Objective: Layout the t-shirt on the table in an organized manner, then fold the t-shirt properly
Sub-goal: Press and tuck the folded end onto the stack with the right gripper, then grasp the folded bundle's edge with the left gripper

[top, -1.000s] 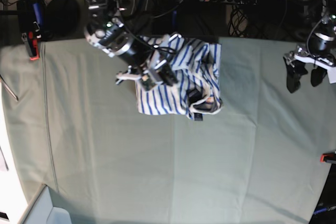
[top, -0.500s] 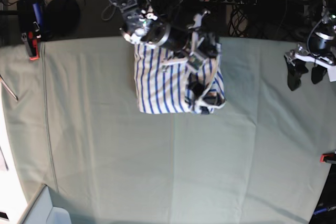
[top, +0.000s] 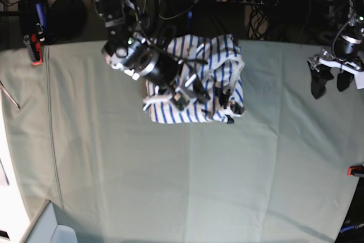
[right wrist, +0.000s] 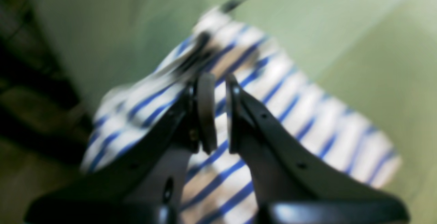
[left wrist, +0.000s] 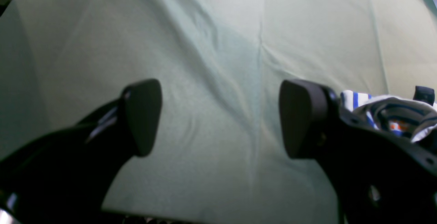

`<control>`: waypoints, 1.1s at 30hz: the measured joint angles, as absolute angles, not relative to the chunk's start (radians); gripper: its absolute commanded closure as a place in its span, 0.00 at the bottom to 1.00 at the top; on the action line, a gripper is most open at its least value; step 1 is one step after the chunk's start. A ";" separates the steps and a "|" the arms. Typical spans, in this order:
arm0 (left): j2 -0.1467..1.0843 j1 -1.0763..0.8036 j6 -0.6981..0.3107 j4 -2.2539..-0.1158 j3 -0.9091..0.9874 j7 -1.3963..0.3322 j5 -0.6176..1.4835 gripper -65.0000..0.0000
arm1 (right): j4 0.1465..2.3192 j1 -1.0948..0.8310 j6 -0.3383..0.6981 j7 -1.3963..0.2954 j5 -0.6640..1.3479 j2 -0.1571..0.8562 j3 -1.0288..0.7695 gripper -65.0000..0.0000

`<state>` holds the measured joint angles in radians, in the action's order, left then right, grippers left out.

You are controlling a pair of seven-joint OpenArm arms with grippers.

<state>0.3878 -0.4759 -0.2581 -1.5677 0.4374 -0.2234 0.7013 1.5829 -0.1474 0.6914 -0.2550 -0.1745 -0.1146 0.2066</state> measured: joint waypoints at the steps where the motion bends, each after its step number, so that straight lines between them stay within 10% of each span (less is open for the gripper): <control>1: 0.389 -0.476 -0.258 -1.568 0.437 -0.221 0.702 0.20 | 1.564 -0.126 0.691 -0.249 -0.169 -0.116 0.207 0.93; 23: 0.338 -0.515 -0.257 -1.571 0.437 -0.221 0.701 0.20 | 0.934 0.241 0.691 -0.232 -0.167 -0.150 0.313 0.93; 33: 0.296 -0.484 -0.255 -1.593 0.329 -0.220 0.704 0.20 | 1.380 0.098 0.691 -0.252 -0.162 -0.149 0.200 0.93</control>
<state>0.2962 -0.4839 -0.2550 -1.5929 0.3290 -0.2203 0.7044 1.3796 0.0978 0.6914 -0.2523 -0.1623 -0.1493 0.2005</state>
